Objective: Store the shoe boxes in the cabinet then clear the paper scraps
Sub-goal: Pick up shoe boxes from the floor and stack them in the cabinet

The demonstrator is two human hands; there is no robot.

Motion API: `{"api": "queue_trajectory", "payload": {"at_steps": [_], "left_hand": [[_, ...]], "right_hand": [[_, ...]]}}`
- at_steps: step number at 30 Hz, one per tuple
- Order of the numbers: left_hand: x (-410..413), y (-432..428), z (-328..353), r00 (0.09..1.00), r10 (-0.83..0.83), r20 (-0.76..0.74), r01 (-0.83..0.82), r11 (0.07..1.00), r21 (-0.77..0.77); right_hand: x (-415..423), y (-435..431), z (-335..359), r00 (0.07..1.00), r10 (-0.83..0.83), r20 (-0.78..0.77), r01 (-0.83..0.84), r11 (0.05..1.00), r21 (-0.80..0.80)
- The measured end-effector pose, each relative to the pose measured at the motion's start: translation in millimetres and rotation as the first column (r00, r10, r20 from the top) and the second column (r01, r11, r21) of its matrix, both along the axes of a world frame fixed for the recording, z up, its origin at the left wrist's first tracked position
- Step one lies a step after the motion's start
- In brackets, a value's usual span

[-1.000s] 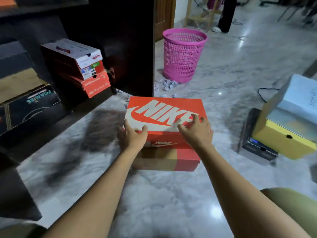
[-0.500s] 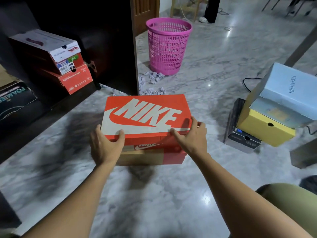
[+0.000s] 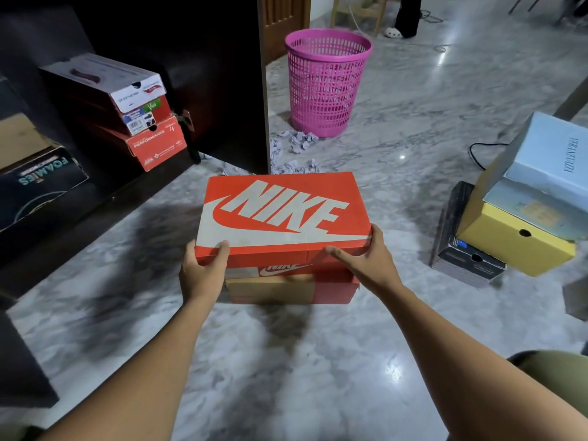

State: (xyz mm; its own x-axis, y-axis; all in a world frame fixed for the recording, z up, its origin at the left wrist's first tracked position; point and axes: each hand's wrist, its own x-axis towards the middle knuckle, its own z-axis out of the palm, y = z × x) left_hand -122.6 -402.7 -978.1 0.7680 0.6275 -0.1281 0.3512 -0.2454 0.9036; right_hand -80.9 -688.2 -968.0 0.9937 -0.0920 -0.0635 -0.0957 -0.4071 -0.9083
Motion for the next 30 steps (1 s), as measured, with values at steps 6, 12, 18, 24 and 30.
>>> {"api": "queue_trajectory", "payload": {"at_steps": [6, 12, 18, 24, 30], "left_hand": [[-7.5, 16.1, 15.4, 0.999, 0.018, 0.032, -0.018, 1.0, 0.007], [-3.9, 40.1, 58.6, 0.98, 0.116, 0.16, -0.125, 0.991, 0.045], [4.9, 77.6, 123.4, 0.925, 0.204, 0.319, -0.236, 0.97, 0.064], [18.7, 117.6, 195.4, 0.843, 0.27, 0.465, -0.352, 0.931, 0.097], [33.0, 162.0, 271.3, 0.719, 0.301, 0.627, -0.419, 0.907, 0.046]], "right_hand": [[8.9, 13.8, 13.9, 0.997, 0.052, 0.052, -0.051, 0.999, -0.007], [35.8, 46.6, 56.5, 0.978, 0.11, 0.18, -0.122, 0.991, 0.058], [58.8, 94.1, 113.6, 0.94, 0.121, 0.319, -0.163, 0.981, 0.106], [79.1, 138.2, 190.7, 0.902, 0.137, 0.409, -0.226, 0.958, 0.178], [105.5, 201.6, 261.9, 0.83, 0.117, 0.546, -0.235, 0.96, 0.153]]}}
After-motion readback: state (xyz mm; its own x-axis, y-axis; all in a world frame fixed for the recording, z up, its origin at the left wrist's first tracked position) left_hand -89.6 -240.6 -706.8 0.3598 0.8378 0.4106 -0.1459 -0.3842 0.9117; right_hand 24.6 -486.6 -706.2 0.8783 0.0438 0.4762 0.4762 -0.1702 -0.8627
